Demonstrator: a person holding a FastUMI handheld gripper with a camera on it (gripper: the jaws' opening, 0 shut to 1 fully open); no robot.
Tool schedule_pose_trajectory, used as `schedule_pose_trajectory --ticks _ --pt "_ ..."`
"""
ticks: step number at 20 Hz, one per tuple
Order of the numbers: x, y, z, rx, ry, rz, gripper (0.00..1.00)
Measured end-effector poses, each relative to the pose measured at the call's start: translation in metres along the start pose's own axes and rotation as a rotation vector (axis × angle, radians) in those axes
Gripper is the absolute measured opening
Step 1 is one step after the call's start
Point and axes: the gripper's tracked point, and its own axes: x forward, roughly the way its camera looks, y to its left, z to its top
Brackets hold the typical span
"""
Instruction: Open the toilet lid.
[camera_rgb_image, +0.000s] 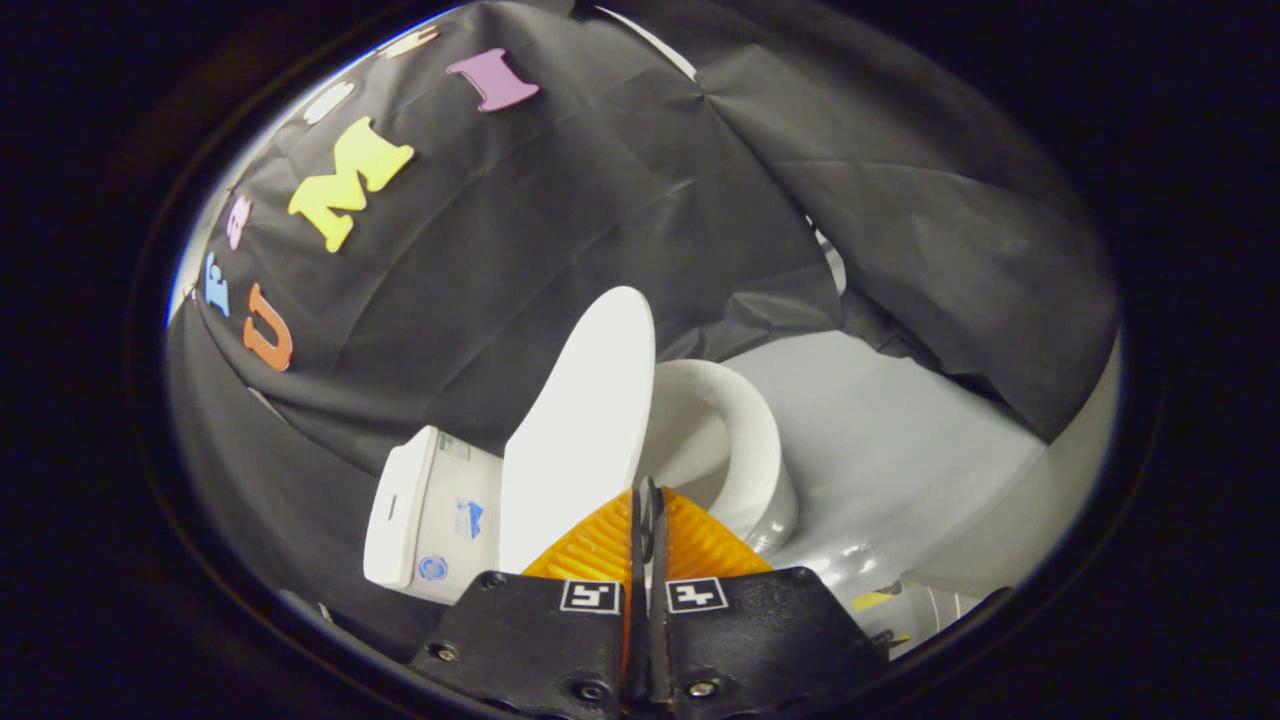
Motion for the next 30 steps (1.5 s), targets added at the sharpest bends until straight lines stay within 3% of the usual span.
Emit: schedule_pose_trajectory --ticks 5,12,16,30 --pt "-0.012 0.025 0.004 -0.089 -0.018 -0.067 0.04" --pt "-0.030 0.064 0.008 -0.160 -0.059 -0.067 0.04" --pt "-0.037 0.074 0.008 -0.202 -0.084 -0.110 0.04" --pt "-0.058 0.127 0.006 -0.287 -0.130 -0.109 0.04"
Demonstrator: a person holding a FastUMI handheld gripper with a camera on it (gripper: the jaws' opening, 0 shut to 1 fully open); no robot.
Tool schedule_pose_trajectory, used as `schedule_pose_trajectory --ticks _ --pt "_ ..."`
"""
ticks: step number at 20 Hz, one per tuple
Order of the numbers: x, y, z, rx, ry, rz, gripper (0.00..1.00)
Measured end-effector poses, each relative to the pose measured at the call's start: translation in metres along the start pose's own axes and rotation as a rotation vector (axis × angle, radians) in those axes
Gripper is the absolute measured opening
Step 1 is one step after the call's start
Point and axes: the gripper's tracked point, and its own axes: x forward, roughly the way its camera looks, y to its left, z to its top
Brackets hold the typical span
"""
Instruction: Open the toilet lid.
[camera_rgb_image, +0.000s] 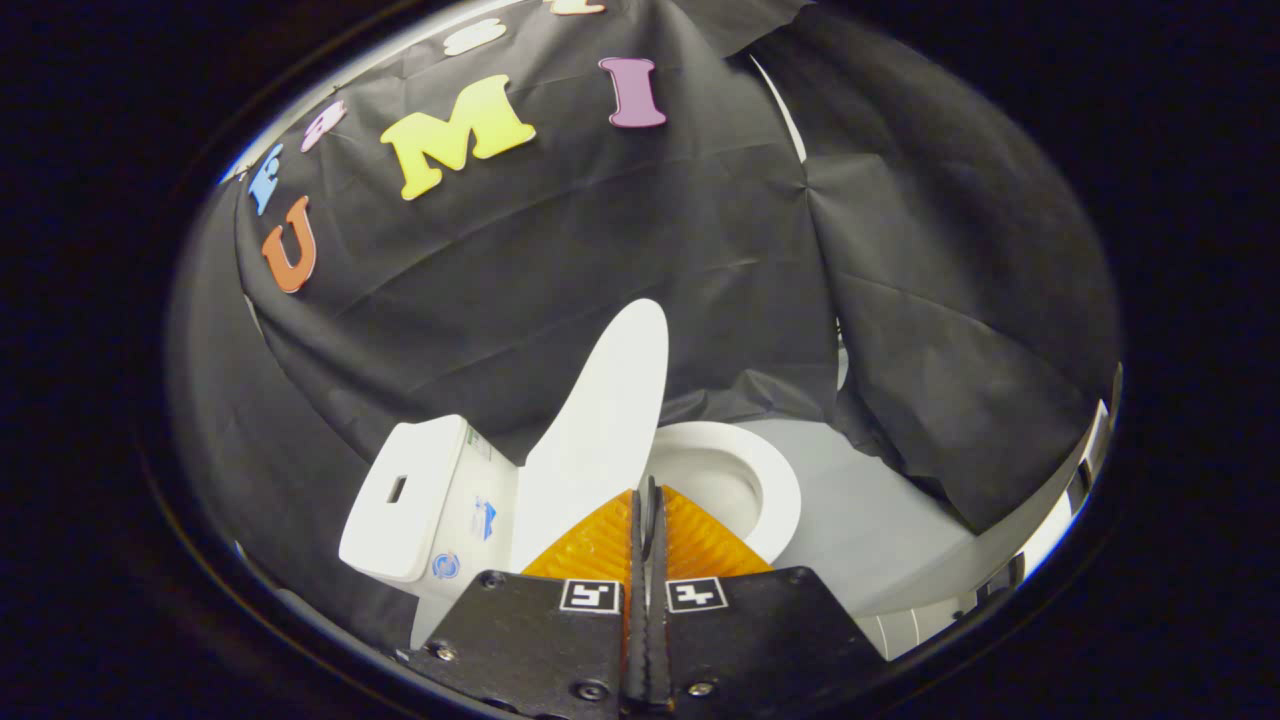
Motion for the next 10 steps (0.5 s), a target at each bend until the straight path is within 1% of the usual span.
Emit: schedule_pose_trajectory --ticks 10 --pt "-0.013 0.040 0.010 -0.065 -0.035 0.009 0.04"
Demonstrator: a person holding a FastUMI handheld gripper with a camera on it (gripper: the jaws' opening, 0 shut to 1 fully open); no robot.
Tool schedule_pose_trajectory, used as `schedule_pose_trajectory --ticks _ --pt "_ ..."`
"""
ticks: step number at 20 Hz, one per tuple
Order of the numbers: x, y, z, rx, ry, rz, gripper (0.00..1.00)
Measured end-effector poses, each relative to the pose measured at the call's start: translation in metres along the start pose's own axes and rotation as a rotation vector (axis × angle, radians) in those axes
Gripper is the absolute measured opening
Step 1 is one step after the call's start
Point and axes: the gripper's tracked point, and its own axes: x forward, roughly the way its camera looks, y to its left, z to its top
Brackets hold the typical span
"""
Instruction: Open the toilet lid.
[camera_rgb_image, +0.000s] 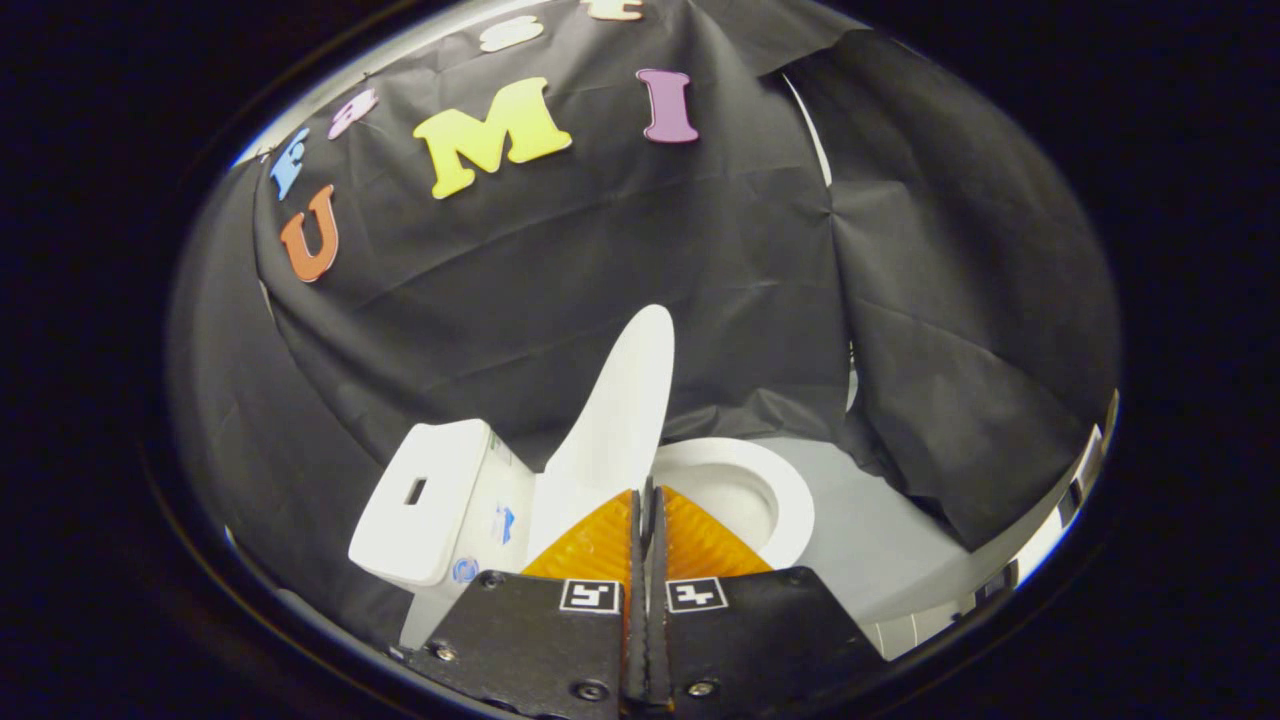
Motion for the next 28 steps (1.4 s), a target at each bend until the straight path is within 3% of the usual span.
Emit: schedule_pose_trajectory --ticks 15,28 --pt "-0.027 0.075 0.011 -0.209 -0.107 -0.078 0.05" --pt "-0.036 0.157 0.009 -0.311 -0.169 -0.038 0.05"
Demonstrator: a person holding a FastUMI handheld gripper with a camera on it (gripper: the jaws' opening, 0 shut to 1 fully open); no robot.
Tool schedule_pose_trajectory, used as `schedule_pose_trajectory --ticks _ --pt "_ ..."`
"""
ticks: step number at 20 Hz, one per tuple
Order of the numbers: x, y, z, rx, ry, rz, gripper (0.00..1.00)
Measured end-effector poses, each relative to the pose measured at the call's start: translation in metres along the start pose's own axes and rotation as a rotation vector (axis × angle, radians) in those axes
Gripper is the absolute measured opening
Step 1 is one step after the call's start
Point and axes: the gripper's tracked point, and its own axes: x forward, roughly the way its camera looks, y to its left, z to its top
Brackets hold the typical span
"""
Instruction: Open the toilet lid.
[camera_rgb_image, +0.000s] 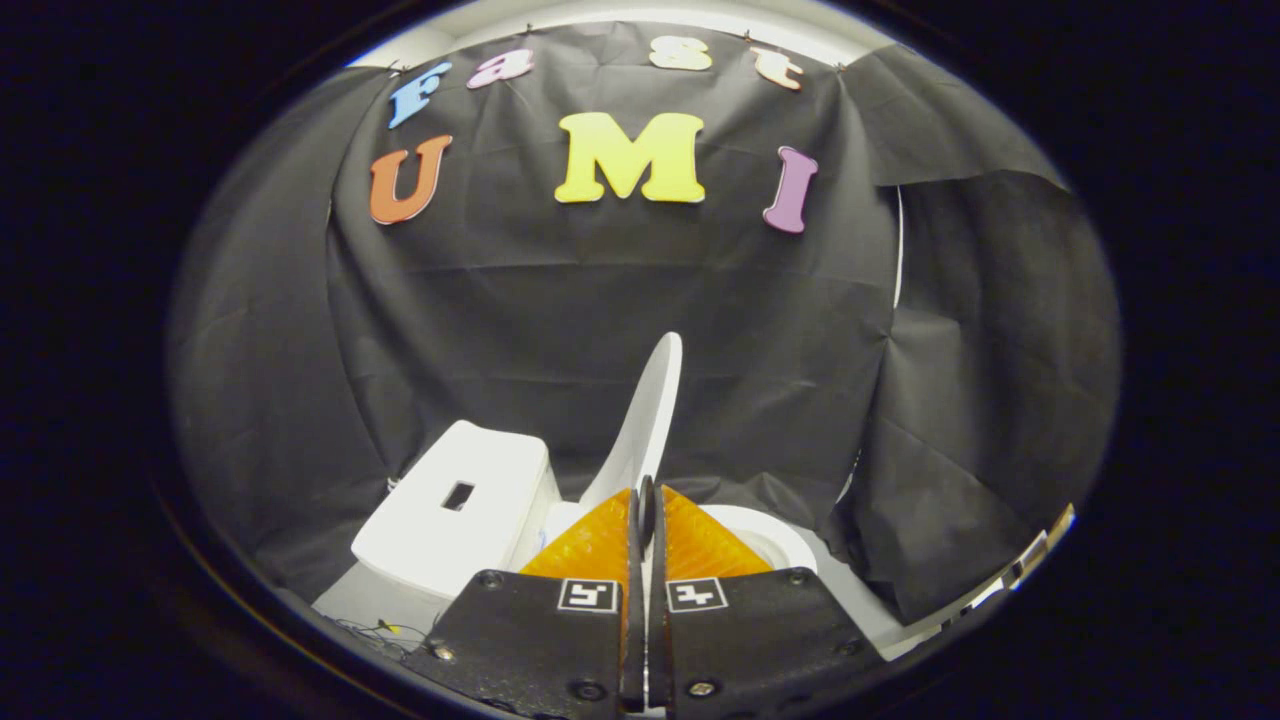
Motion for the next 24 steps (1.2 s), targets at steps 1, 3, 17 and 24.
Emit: schedule_pose_trajectory --ticks 1,3,17,24 --pt "0.000 0.007 0.001 -0.012 -0.007 0.002 0.05" --pt "-0.002 0.023 0.003 -0.030 -0.020 0.009 0.05" --pt "-0.002 0.126 0.006 -0.142 -0.042 0.100 0.05" --pt "0.000 0.178 -0.004 -0.254 -0.055 0.131 0.05"
